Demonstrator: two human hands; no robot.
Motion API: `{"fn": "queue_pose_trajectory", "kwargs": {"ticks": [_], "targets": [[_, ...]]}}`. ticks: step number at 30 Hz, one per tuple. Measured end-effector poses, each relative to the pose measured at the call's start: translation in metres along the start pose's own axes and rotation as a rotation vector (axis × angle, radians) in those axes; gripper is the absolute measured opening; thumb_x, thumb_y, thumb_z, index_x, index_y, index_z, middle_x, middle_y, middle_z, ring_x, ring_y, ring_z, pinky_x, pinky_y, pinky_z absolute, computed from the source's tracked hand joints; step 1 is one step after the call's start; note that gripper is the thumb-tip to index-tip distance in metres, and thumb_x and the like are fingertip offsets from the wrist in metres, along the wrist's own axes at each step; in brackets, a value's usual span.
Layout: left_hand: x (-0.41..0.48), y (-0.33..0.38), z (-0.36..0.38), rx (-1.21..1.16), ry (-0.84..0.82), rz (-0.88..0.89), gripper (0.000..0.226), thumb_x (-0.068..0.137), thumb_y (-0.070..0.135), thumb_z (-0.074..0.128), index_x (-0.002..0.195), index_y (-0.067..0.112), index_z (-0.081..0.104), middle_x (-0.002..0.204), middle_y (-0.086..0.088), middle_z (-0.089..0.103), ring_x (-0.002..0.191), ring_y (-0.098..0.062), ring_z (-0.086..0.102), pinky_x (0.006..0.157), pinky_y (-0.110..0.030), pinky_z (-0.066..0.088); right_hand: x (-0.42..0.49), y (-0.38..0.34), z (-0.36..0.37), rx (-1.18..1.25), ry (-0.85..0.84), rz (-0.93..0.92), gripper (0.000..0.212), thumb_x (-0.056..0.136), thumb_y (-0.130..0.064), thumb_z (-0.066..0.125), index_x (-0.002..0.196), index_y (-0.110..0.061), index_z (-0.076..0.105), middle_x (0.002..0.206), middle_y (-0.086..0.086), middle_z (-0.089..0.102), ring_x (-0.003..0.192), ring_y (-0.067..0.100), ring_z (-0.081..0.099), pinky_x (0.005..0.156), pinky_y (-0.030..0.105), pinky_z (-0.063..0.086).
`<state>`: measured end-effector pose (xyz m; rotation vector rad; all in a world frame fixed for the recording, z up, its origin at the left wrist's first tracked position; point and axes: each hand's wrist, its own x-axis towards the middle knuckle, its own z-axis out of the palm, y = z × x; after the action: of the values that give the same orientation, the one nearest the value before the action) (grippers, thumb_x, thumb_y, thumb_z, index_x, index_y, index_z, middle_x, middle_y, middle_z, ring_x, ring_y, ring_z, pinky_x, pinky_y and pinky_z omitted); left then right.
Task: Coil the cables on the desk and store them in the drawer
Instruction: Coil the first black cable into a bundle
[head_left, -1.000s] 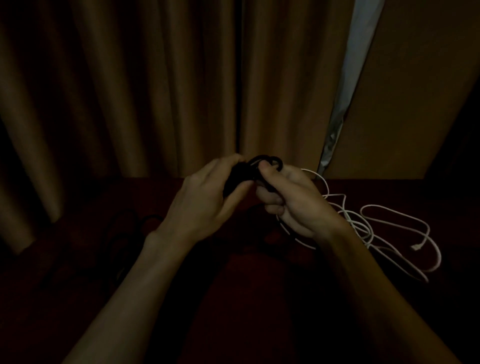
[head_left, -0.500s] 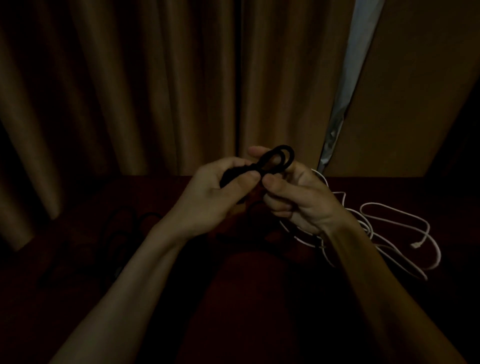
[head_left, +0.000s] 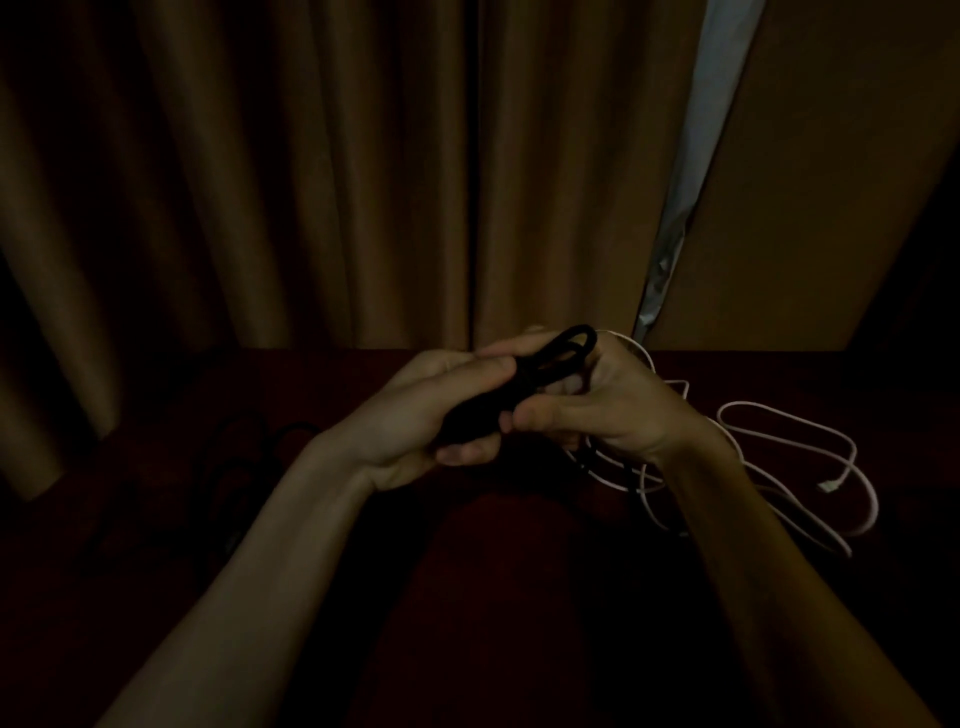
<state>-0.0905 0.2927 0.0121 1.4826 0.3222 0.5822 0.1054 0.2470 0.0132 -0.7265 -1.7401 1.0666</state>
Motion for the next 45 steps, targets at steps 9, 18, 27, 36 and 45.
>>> {"fn": "queue_pose_trajectory", "kwargs": {"ticks": [9,18,27,36,45], "targets": [[-0.001,0.001,-0.002,0.066,0.063,-0.048,0.051,0.097,0.04,0.049,0.129,0.003,0.065,0.086,-0.014,0.07,0.06,-0.019,0.064,0.046,-0.02,0.039,0.004,-0.004,0.005,-0.177,0.128,-0.017,0.027,0.081,0.001,0.077,0.106,0.0,0.069,0.079,-0.002,0.066,0.06,0.008,0.062,0.055,0.02,0.047],[-0.012,0.016,-0.004,0.309,0.158,-0.002,0.053,0.072,0.011,0.077,0.12,0.011,0.054,0.093,-0.009,0.071,0.075,-0.016,0.068,0.058,-0.025,0.049,0.008,-0.006,0.012,-0.148,0.218,-0.068,0.033,0.085,-0.005,0.072,0.114,0.009,0.064,0.087,0.002,0.067,0.071,0.02,0.071,0.064,0.028,0.058],[-0.003,0.008,-0.002,1.148,0.385,0.514,0.048,0.086,0.042,0.076,0.12,0.017,0.054,0.103,0.012,0.064,0.086,0.003,0.063,0.069,-0.014,0.048,0.013,0.008,0.011,-0.085,0.328,-0.05,0.02,0.091,-0.023,0.071,0.104,-0.008,0.069,0.057,0.017,0.051,0.047,0.011,0.046,0.051,0.024,0.04],[0.001,-0.011,-0.015,1.326,0.444,0.695,0.046,0.099,0.036,0.063,0.139,0.016,0.054,0.106,-0.002,0.065,0.087,-0.013,0.063,0.072,-0.033,0.055,0.016,0.01,0.016,-0.043,0.336,0.029,0.032,0.092,-0.042,0.07,0.094,-0.01,0.068,0.062,0.005,0.054,0.043,0.01,0.042,0.041,0.024,0.027],[-0.002,-0.003,-0.006,0.86,0.604,0.693,0.018,0.096,0.025,0.067,0.114,0.026,0.067,0.079,0.022,0.065,0.062,-0.001,0.06,0.057,-0.016,0.043,0.01,0.007,0.013,0.265,0.056,0.066,0.042,0.099,-0.028,0.062,0.139,-0.02,0.055,0.105,-0.009,0.064,0.063,0.005,0.043,0.073,0.03,0.045]]}}
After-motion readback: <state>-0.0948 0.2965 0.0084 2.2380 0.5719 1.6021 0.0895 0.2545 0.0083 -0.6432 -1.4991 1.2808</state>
